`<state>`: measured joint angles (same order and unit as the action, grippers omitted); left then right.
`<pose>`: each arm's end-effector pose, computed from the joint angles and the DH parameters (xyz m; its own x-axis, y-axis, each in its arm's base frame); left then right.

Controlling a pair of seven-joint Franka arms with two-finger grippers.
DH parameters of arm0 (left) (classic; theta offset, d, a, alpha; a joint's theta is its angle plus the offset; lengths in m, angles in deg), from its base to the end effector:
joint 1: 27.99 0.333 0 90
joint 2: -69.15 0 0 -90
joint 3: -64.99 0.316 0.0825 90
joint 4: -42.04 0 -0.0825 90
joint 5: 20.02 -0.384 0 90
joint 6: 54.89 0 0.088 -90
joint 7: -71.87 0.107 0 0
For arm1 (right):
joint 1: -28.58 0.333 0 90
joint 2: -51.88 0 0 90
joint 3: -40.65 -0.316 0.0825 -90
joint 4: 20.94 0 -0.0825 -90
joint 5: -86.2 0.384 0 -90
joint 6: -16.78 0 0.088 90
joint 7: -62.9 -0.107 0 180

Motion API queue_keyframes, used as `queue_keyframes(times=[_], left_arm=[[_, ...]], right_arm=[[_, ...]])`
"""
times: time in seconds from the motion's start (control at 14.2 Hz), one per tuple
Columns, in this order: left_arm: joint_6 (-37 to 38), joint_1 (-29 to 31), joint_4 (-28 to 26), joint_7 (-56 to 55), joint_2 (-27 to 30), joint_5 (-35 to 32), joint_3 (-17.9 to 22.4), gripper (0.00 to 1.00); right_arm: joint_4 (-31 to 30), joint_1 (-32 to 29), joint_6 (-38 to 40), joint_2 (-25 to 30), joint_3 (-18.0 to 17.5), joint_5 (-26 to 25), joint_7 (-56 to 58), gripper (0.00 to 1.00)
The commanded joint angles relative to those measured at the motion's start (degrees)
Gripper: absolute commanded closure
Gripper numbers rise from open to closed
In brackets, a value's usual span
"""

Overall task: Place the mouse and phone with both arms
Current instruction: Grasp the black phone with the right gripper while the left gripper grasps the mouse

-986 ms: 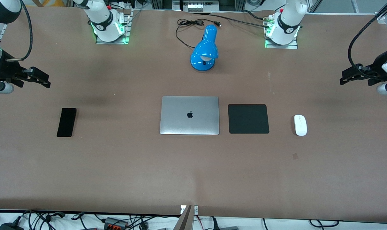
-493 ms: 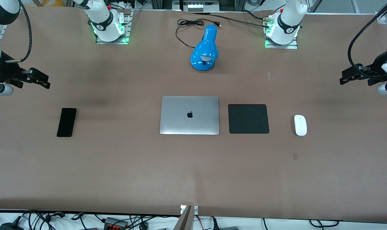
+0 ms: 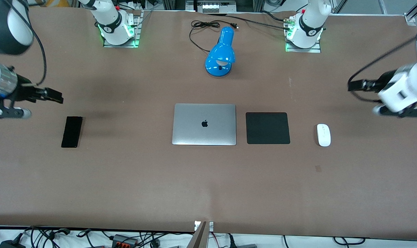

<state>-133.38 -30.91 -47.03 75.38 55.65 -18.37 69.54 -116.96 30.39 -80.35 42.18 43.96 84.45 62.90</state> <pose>0.5833 0.0090 0.4847 0.9132 -0.0355 -0.4060 -0.0234 -0.9991 0.0345 0.5973 -0.0166 0.4872 0.9885 -0.0227 -0.1492 -0.0171 -0.9991 0.0391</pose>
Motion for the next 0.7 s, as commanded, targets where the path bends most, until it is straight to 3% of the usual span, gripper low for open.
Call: queue_keyframes(times=[0.0,0.21,0.42,0.63], left_arm=[[-7.1,0.5,-4.5,1.2,-1.1,1.6,0.0,0.00],[-27.2,0.6,-16.5,3.1,-1.1,1.3,0.0,0.00],[-52.0,0.0,-30.8,3.8,-1.3,1.2,0.0,0.00],[-65.3,0.6,-34.4,9.6,-4.9,1.2,-0.1,0.00]], right_arm=[[0.6,-0.1,-3.4,-4.0,0.0,-2.3,-0.7,0.00],[-1.4,-2.2,-8.2,-7.9,0.0,-2.6,-0.8,0.00],[-2.5,-6.2,-13.6,-13.7,0.0,-2.6,-0.8,0.00],[-2.6,-8.4,-18.8,-18.8,-0.1,-1.4,-1.1,0.00]])
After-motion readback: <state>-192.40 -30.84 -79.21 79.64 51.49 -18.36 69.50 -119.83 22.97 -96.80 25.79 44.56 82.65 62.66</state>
